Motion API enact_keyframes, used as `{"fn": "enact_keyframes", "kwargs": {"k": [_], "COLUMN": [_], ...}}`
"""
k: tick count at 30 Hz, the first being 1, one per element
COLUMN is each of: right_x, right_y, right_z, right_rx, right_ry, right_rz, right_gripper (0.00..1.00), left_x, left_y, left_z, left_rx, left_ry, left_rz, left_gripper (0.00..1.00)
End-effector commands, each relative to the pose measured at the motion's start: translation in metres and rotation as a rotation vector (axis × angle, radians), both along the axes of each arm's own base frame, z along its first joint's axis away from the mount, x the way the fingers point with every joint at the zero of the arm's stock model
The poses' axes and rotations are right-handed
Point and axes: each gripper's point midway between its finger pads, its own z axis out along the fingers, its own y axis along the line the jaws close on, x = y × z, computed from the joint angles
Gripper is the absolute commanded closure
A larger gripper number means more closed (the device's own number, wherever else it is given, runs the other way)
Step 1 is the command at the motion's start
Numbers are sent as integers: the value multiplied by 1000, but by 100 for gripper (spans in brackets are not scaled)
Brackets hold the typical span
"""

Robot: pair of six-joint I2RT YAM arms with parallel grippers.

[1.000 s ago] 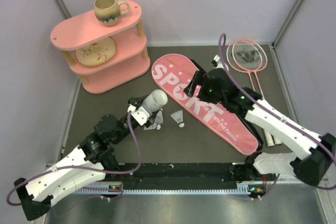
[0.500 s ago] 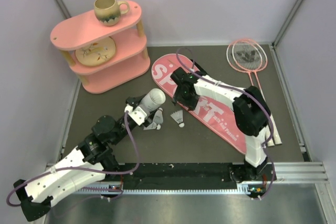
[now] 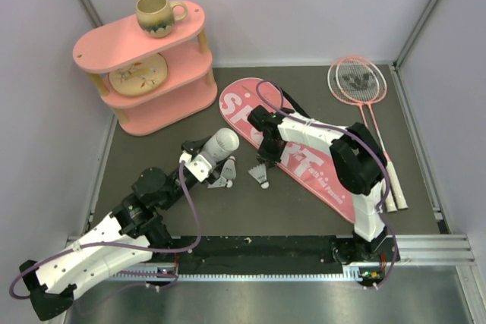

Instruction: Pack up the badminton gear

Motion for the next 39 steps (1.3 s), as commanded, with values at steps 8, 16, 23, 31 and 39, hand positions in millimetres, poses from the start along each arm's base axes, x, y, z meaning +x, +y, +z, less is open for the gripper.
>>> {"fn": "enact_keyframes", "kwargs": {"k": [8,16,23,31,39], "right_x": [3,8,-21,-30,-42], "right_y": [-2,-2,-8,20,55], "right_z": [58,169,318,381,368], "right_rx": [113,385,706,879,902], "right_ry": [-123,-519,-1021,-1078,-1040], "right_rz": [-40,172,356,454,510], "right_gripper": [100,100,100,100,100], "left_x": [-2,-3,-2,-3,-2], "left_y": [-2,-5,-7,-12,-10], "left_z": [28,28,24,20,20], "left_rx": [-78,-73,-66,-50,-48], "left_ry": [-54,-50,-43,-33,-39], "left_rz": [-13,-27,-30,-53,-43], "left_gripper": [78,78,78,78,78]}}
